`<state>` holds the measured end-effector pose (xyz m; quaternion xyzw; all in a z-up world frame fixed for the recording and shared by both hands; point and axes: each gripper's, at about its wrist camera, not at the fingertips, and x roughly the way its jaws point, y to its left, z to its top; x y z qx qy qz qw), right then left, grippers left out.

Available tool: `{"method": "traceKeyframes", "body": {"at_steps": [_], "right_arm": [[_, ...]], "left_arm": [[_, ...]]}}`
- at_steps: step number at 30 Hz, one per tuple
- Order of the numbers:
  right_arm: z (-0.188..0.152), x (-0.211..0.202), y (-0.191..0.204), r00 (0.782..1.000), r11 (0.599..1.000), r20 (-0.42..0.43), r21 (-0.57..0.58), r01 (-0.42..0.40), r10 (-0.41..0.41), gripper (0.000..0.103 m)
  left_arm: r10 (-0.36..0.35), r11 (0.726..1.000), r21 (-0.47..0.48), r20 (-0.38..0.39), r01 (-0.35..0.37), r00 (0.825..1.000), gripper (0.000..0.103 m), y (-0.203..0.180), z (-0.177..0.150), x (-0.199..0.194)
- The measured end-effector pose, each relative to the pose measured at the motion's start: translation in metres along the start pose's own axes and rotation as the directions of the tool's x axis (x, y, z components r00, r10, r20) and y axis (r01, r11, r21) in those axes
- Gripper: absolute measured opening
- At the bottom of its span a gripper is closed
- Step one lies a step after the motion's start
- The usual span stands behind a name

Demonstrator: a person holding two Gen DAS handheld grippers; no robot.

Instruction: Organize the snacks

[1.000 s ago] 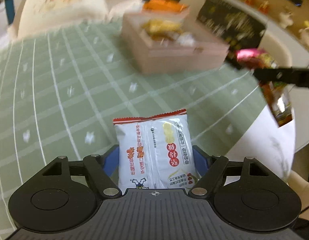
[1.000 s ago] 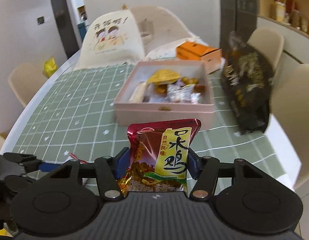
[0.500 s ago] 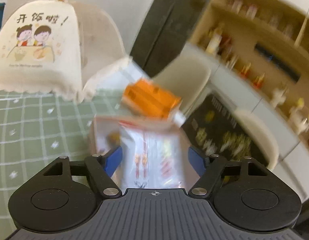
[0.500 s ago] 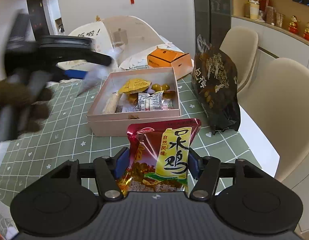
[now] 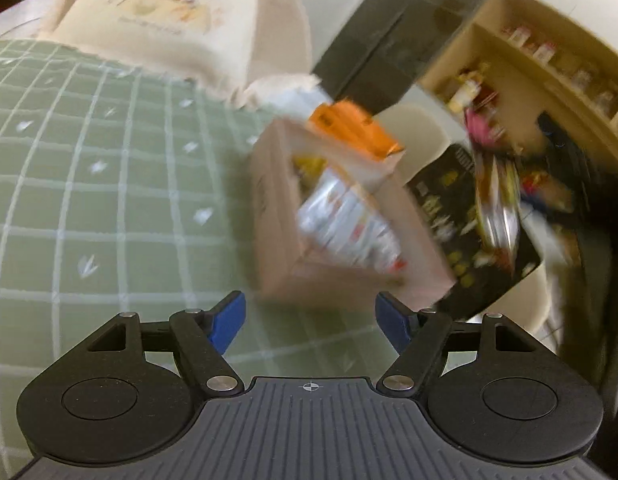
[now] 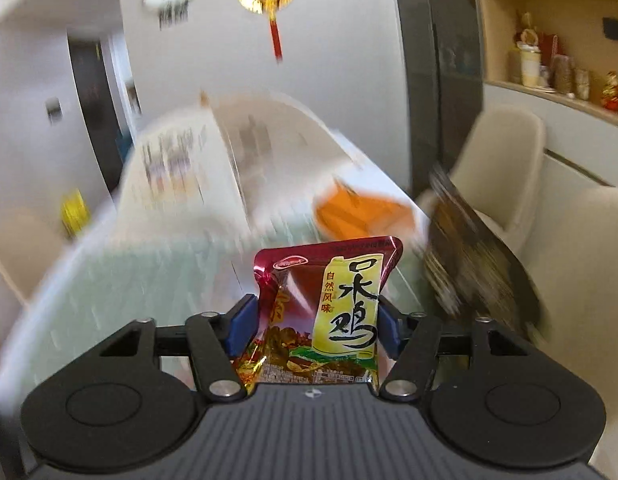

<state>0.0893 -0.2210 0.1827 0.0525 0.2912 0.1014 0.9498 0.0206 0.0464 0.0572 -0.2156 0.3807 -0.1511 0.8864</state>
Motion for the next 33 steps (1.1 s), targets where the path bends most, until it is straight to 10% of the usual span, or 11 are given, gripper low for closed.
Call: {"method": "traceKeyframes", "body": {"at_steps": [6,21,25,33], "right_arm": [[0.013,0.053,0.004,0.994,0.998,-0.091,-0.03,0.052,-0.055,0.085],[-0.147,0.048,0.035,0.949,0.991,-0.29,-0.098,0.096,-0.121,0.087],[-0.153,0.054,0.036,0.945,0.972,-0.245,-0.141,0.189,-0.219,0.103],[-0.169,0.047,0.022,0.967,0.979,-0.163,-0.085,0.186,-0.198,0.103]], "left_arm": [[0.141,0.981,0.137,0.005,-0.141,0.99,0.077,0.021,-0.019,-0.021],[0.252,0.908,0.317,0.109,-0.274,0.962,0.089,0.015,-0.042,0.019],[0.291,0.876,0.359,0.139,-0.322,0.947,0.09,0.009,-0.046,0.029],[0.326,0.859,0.36,0.161,-0.363,0.932,0.093,0.005,-0.046,0.035]]}}
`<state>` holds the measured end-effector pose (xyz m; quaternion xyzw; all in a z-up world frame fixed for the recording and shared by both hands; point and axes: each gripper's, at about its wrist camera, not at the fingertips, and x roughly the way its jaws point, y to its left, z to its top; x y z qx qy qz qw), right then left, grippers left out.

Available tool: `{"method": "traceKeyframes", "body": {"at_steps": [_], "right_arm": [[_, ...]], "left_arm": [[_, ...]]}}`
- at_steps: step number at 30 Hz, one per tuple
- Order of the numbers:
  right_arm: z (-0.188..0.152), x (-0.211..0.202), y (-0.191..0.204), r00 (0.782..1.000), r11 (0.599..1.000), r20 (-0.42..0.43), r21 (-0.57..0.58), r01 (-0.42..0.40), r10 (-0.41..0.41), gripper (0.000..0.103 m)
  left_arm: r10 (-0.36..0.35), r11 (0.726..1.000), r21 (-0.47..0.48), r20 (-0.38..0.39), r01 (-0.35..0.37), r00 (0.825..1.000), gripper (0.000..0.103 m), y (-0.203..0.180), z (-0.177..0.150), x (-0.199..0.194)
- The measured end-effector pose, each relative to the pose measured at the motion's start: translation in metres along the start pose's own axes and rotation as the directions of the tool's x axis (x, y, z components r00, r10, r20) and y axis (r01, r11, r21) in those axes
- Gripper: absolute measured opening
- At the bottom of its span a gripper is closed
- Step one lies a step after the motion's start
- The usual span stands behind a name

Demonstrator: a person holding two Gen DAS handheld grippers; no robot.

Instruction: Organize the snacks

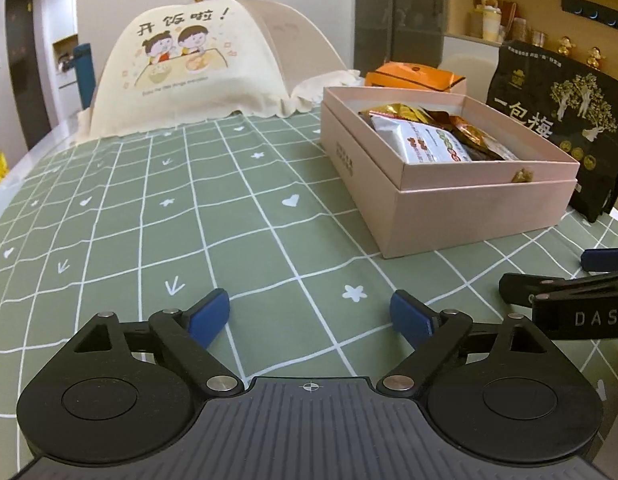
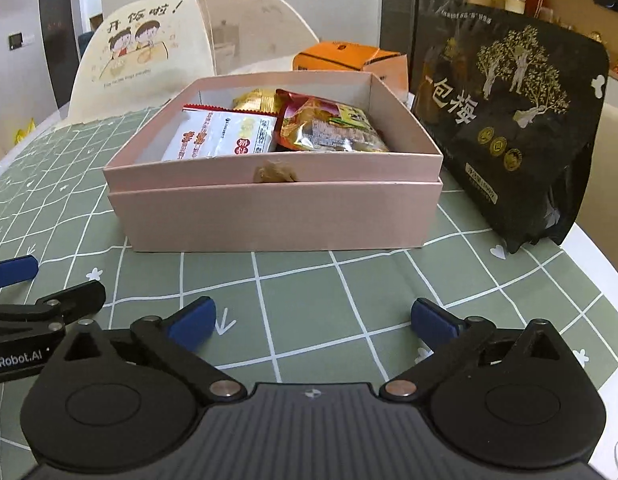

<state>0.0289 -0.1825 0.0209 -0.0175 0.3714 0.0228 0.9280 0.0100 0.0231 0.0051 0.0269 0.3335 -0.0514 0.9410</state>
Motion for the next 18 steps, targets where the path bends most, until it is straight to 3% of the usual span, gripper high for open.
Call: {"method": "traceKeyframes", "body": {"at_steps": [7,18], "right_arm": [[-0.0065,-0.001,0.0037,0.998,1.0,0.054,0.003,0.012,-0.012,0.103],[-0.0038,0.0001,0.0036,0.999,1.0,0.052,0.001,-0.001,0.0,0.103]], "left_arm": [[0.002,1.0,-0.001,-0.002,-0.002,1.0,0.094,0.0004,0.0008,0.0017],[-0.001,1.0,-0.003,-0.003,0.001,1.0,0.094,-0.0001,0.0012,0.002]]}}
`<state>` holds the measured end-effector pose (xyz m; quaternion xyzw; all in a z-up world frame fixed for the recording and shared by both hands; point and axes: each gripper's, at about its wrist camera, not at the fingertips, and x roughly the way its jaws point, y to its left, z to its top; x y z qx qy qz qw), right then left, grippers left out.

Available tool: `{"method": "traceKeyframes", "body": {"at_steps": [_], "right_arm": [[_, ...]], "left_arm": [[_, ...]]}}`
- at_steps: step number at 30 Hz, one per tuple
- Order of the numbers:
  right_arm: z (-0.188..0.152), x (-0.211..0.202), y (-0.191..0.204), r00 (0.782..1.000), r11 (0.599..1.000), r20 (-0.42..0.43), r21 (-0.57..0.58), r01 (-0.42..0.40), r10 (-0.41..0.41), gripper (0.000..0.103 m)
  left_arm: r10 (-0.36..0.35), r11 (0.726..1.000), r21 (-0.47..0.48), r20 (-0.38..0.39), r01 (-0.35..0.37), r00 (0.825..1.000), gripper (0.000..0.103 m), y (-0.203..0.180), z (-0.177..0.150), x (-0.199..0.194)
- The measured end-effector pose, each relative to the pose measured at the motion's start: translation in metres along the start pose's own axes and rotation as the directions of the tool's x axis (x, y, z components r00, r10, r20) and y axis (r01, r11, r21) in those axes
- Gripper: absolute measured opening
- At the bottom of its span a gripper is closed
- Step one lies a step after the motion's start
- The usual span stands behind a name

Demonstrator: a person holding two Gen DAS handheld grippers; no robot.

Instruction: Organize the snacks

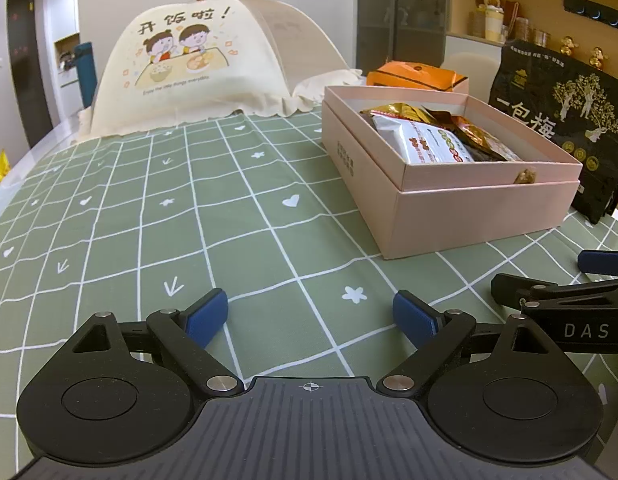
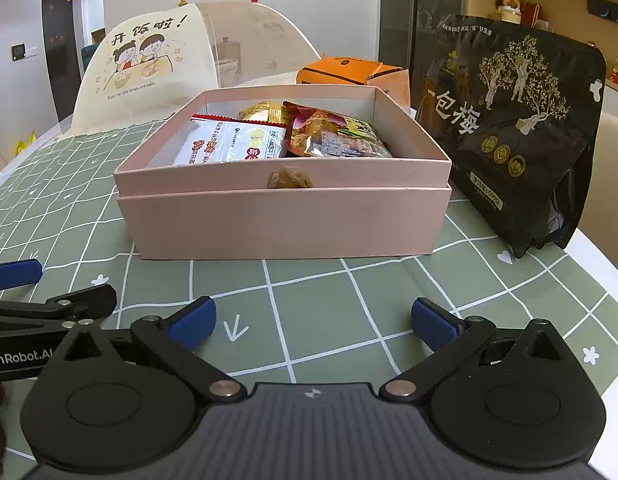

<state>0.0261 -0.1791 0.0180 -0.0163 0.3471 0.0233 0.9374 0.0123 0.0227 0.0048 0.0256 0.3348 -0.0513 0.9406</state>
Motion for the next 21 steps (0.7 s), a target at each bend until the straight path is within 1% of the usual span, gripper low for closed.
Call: {"method": "traceKeyframes", "body": {"at_steps": [21], "right_arm": [[-0.0001,0.0,-0.0001,1.0,1.0,0.0,0.0,0.0,0.0,0.103]], "left_arm": [[0.001,1.0,-0.007,0.003,-0.001,1.0,0.092,0.002,-0.0002,-0.0005]]}}
